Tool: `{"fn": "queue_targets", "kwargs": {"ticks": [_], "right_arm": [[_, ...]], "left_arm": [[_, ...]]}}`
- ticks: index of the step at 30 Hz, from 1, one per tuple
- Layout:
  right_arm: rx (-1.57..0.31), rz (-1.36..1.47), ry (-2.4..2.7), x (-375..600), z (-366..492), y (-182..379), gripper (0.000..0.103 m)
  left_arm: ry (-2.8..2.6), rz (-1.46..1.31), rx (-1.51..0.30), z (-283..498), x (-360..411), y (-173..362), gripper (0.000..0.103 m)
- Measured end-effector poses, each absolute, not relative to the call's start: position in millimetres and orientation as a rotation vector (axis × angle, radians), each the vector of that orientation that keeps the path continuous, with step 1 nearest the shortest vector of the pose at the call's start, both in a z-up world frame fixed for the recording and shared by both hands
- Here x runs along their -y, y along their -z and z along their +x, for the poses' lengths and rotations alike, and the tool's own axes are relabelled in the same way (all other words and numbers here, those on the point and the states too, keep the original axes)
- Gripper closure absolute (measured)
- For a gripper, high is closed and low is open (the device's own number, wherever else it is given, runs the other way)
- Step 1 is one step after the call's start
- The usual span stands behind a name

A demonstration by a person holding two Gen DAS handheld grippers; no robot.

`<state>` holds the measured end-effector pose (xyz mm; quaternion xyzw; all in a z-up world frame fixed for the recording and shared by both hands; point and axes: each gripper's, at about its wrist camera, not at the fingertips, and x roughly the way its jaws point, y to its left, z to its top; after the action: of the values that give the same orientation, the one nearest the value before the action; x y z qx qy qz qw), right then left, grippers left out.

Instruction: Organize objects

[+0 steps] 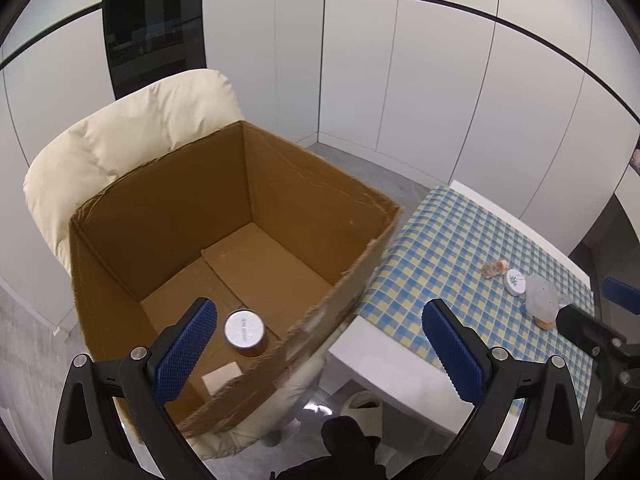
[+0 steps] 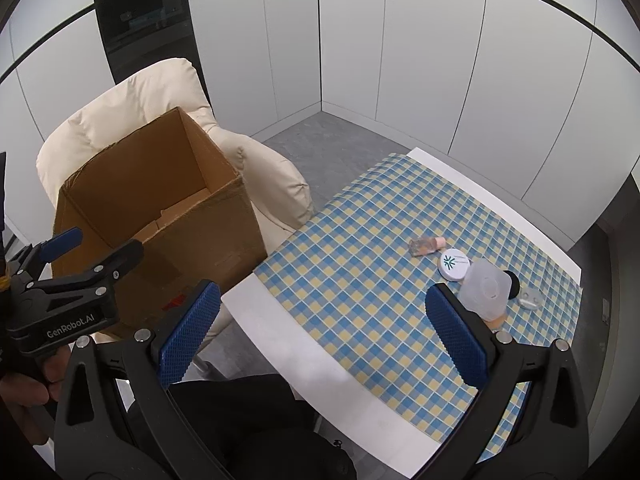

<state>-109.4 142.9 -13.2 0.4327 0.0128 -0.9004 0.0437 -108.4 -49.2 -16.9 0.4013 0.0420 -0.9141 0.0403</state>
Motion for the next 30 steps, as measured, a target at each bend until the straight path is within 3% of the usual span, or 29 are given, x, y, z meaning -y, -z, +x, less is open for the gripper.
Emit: {"fn": "queue_targets", "kwargs": {"ticks": [30], "right_arm": [[0.062, 1.388, 2.888, -226.7, -79.5, 13.1, 0.0]], "left_arm": [[2.902, 1.335, 0.03, -115.4, -45.0, 27.7, 0.001]]}}
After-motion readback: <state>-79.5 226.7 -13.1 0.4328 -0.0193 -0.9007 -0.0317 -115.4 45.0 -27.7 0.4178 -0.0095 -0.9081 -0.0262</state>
